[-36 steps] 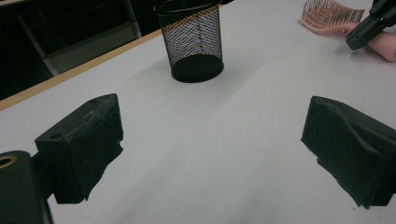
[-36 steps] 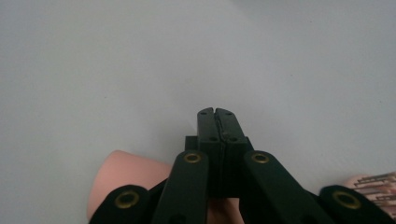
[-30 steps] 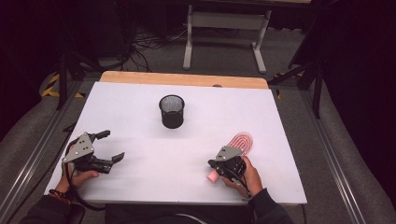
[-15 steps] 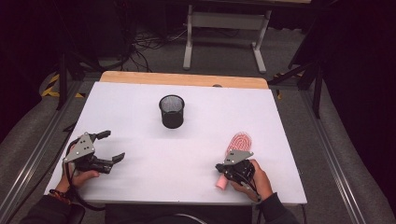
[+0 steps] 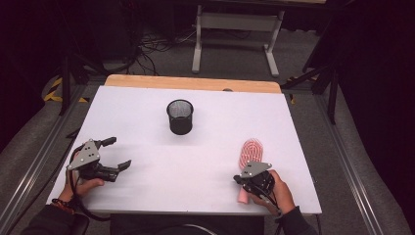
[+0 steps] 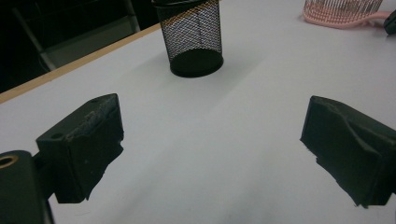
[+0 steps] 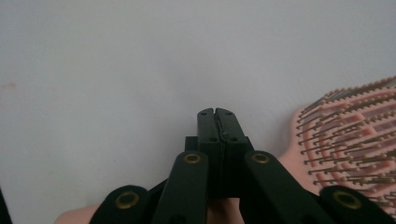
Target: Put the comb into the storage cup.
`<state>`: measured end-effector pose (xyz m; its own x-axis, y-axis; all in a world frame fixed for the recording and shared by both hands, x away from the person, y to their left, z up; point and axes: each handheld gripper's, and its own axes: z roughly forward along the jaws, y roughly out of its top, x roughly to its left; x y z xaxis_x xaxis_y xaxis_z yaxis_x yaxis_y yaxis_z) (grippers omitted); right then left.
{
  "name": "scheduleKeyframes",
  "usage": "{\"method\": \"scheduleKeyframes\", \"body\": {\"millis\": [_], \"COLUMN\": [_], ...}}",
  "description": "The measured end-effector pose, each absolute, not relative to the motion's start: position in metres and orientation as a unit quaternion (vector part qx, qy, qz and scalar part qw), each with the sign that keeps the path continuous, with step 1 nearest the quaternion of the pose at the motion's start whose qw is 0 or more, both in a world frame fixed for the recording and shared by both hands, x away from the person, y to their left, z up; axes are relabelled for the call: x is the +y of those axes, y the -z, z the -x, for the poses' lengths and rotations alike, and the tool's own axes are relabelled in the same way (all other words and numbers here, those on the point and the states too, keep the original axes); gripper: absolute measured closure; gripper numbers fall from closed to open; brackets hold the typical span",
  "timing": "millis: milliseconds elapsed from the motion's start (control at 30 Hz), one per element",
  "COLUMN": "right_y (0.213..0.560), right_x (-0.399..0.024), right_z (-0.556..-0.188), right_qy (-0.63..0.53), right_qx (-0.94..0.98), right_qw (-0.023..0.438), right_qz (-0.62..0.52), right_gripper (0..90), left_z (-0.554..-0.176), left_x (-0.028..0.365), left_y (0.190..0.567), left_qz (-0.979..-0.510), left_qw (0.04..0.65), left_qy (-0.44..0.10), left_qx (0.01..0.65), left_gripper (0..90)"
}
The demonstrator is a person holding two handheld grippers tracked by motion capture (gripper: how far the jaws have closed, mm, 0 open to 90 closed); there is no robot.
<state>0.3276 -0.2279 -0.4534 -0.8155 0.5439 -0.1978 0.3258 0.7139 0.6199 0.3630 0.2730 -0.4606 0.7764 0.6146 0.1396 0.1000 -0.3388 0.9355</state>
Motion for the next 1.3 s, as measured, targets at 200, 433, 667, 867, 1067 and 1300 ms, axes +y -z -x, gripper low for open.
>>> {"method": "scheduleKeyframes", "body": {"millis": [200,433,667,867,1067,1300], "right_y": [0.454,0.454,0.455,0.454,0.451,0.443], "right_x": [-0.237,-0.243,-0.245,-0.244,-0.243,-0.244], "right_z": [-0.327,-0.327,-0.328,-0.328,-0.326,-0.322], "right_qy": [-0.284,-0.281,-0.281,-0.284,-0.298,-0.309], "right_qx": [0.906,0.903,0.902,0.900,0.894,0.882], "right_qw": [0.190,0.192,0.196,0.194,0.192,0.206], "right_qz": [-0.249,-0.260,-0.264,-0.267,-0.275,-0.289], "right_gripper": [89.9,89.9,89.7,87.1,85.2,80.2], "left_z": [-0.363,-0.363,-0.364,-0.364,-0.364,-0.362], "left_x": [0.273,0.272,0.272,0.272,0.272,0.272], "left_y": [0.461,0.461,0.461,0.461,0.462,0.460], "left_qz": [-0.781,-0.782,-0.783,-0.782,-0.782,-0.781], "left_qw": [0.528,0.527,0.527,0.528,0.529,0.531], "left_qy": [-0.242,-0.241,-0.240,-0.238,-0.237,-0.242], "left_qx": [0.229,0.229,0.229,0.229,0.227,0.223], "left_gripper": [6.4,6.3,6.3,6.2,6.2,6.3]}}
